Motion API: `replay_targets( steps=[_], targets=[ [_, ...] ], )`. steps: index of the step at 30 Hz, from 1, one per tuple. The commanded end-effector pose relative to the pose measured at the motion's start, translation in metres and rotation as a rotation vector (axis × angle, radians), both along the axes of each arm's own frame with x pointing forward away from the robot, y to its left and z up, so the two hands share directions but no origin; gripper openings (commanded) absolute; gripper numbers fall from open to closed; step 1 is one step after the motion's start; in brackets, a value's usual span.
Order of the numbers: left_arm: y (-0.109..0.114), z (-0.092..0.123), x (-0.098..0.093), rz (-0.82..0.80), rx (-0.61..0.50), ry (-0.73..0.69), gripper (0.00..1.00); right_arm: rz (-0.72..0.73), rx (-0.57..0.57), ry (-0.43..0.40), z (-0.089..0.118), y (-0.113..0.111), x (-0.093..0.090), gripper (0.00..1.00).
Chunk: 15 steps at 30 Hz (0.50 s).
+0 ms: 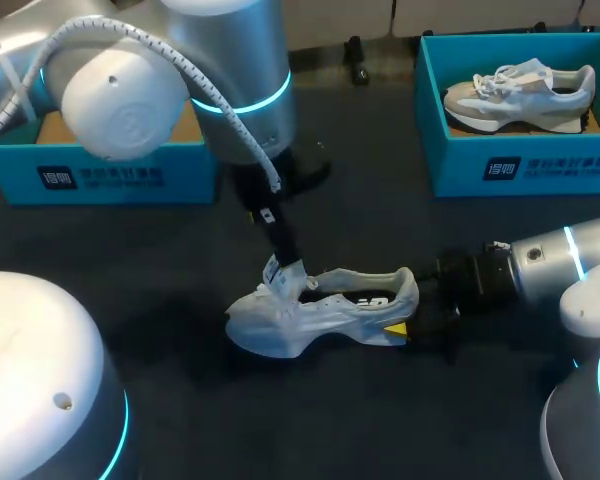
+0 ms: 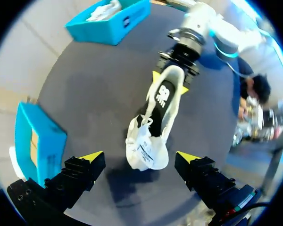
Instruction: Take the shoe out of the shoebox, open the shoe tongue, remove and reinsert the insole, then place the shoe into the shoebox
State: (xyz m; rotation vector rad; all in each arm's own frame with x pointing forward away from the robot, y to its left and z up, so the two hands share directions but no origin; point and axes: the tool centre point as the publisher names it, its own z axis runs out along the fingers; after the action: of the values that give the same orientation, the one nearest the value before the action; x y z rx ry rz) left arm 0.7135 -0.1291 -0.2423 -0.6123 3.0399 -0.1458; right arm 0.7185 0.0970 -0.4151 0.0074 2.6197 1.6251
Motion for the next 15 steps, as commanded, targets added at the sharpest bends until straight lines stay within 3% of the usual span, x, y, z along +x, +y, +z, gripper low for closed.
replay_targets(
  steps=[1,15],
  targets=[
    [0.0006,0.0003,-0.0002,-0.483,0.024,-0.065,1.00,0.001,-0.006,0.002,-0.0003,0.0001,0.0007,0.00],
    [-0.0070,0.0028,0.0051,-0.446,0.007,-0.053,1.00,0.001,-0.006,0.002,-0.0003,0.0001,0.0007,0.00]
  ],
)
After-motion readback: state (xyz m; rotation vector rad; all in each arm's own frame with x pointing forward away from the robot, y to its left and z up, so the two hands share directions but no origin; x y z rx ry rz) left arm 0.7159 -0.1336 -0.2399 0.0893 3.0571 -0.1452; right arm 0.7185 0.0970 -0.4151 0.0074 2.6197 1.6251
